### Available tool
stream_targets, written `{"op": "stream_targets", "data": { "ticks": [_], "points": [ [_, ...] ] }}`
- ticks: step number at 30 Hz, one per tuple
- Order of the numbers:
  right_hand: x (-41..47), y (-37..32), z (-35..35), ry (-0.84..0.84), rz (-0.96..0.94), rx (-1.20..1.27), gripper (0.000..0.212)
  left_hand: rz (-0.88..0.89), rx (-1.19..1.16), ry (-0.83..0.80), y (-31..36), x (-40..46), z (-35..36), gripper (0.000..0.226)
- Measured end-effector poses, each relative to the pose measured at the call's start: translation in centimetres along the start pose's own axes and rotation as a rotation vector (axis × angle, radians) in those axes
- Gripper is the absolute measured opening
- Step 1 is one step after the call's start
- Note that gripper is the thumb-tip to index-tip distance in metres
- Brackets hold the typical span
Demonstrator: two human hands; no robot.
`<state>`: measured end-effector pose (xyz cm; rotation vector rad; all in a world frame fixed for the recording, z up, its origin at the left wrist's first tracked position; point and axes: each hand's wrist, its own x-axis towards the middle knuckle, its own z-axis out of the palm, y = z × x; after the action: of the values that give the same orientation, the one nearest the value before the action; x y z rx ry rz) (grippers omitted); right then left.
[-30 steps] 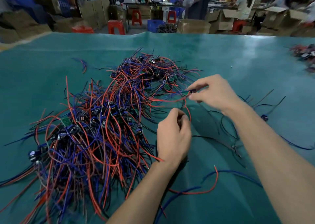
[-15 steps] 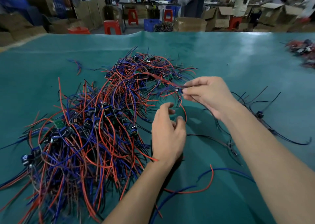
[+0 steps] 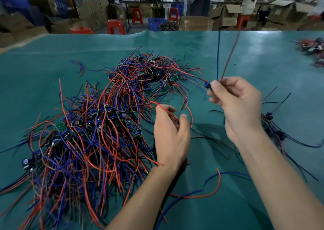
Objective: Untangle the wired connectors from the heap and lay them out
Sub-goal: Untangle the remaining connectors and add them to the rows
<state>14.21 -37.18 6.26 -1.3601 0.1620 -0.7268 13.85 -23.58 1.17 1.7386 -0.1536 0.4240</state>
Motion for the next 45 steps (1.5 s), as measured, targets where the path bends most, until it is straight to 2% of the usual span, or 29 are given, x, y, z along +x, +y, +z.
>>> {"op": "stream_targets", "data": {
  "ticks": [4,8,10,12,15,16,19,21,22,25,28,31,32,35,38,42,45],
  "points": [
    [-1.6,1.4,0.0,-0.065,0.168,0.078,0.016,-0.019,-0.032,0.051,0.0,-0.1,0.0,0.021],
    [-1.5,1.0,-0.2,-0.239,0.309,0.257,0.010,-0.055,-0.176,0.026,-0.1,-0.2,0.3,0.024],
    [-1.3,0.8,-0.4,-0.313,0.355,0.337,0.013,-0.065,-0.213,0.044,-0.2,0.0,0.4,0.029],
    [-1.1,0.6,-0.6,-0.378,0.379,0.367,0.014,-0.007,-0.161,0.072,-0.5,0.1,0.4,0.027],
    [-1.1,0.7,-0.9,-0.450,0.391,0.299,0.010,0.102,-0.013,0.086,-0.9,0.3,0.2,0.011],
    [-1.1,0.7,-0.9,-0.465,0.401,0.267,0.010,0.097,-0.013,0.053,-0.8,0.2,0.2,0.017],
    [-0.9,0.8,-1.4,-0.496,0.422,0.147,0.019,0.063,-0.063,-0.054,-0.5,-0.4,0.3,0.060],
    [-0.7,0.9,-1.8,-0.525,0.438,0.096,0.017,0.015,-0.115,-0.084,-0.4,-0.6,0.4,0.075],
    [-0.7,0.8,-2.0,-0.540,0.452,0.090,0.017,-0.012,-0.152,-0.080,-0.5,-0.6,0.5,0.071],
    [-0.3,0.7,-2.3,-0.535,0.485,0.135,0.017,-0.004,-0.213,-0.091,0.0,-0.5,0.2,0.030],
    [0.1,0.7,-2.5,-0.433,0.481,0.252,0.011,0.101,-0.151,-0.195,-0.1,-0.6,0.5,0.041],
    [0.3,1.0,-2.7,-0.428,0.480,0.327,0.013,0.055,-0.110,-0.189,-0.3,-0.5,0.7,0.017],
    [0.2,1.1,-2.7,-0.466,0.479,0.307,0.013,0.059,-0.092,-0.176,-0.5,-0.4,0.7,0.018],
    [-0.3,1.5,-2.3,-0.551,0.449,0.149,0.015,0.032,-0.057,-0.170,-0.8,-0.4,0.6,0.051],
    [-0.3,1.9,-2.2,-0.498,0.431,0.138,0.020,0.054,-0.055,-0.208,-0.8,-0.4,0.4,0.061],
    [-0.3,2.4,-2.0,-0.420,0.367,0.055,0.031,0.093,0.003,-0.291,-0.7,-0.6,0.5,0.050],
    [-0.3,2.6,-1.9,-0.361,0.306,-0.018,0.026,0.047,-0.011,-0.336,-0.7,-0.8,0.5,0.033]
  ]
}}
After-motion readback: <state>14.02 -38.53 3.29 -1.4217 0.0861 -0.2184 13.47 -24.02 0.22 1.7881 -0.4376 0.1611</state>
